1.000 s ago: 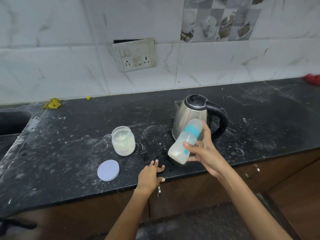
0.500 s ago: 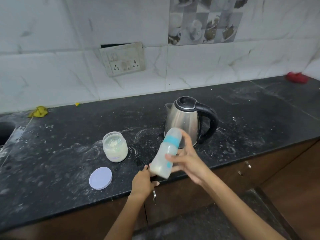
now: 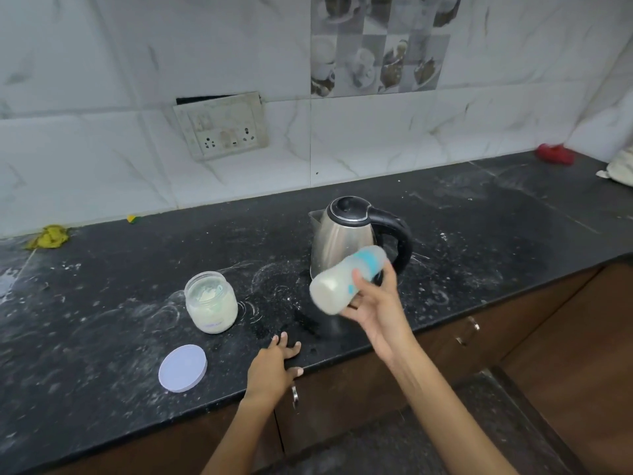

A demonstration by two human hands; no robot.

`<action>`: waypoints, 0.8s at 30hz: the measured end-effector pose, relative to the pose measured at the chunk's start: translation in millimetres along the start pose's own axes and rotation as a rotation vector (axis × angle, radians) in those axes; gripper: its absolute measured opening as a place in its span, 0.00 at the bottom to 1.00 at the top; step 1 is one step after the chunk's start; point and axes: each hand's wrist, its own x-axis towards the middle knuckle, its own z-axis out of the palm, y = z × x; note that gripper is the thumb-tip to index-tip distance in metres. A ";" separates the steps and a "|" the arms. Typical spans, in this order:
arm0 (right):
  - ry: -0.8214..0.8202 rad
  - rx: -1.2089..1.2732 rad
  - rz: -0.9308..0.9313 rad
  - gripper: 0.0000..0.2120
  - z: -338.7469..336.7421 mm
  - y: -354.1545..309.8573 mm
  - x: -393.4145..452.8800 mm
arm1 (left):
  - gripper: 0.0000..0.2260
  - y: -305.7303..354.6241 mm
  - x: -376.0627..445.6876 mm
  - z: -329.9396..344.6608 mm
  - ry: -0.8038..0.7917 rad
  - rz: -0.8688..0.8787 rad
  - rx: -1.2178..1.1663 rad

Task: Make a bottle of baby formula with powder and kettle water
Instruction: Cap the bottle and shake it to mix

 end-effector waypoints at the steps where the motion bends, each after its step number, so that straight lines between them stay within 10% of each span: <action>1: 0.047 0.025 -0.012 0.34 0.1 -0.2 2.6 | 0.25 1.3 0.0 -0.6 -0.010 0.005 -0.002; 6: -0.278 -0.368 0.170 0.37 5.7 15.8 -19.4 | 0.28 0.5 -3.2 -0.4 0.041 -0.077 -0.079; 12: 0.107 0.023 -0.010 0.36 2.2 2.8 5.6 | 0.26 1.7 1.2 -1.5 -0.030 0.007 0.013; 17: -0.228 -0.378 0.130 0.40 0.5 16.8 -12.4 | 0.27 1.3 -1.2 0.1 0.036 -0.053 -0.064; 21: 0.067 -0.029 0.032 0.38 0.3 6.6 2.3 | 0.26 0.0 1.7 0.4 -0.012 0.004 0.007; 24: -0.009 -0.300 0.124 0.36 3.7 14.8 -2.6 | 0.28 0.1 0.4 1.5 -0.009 -0.041 -0.023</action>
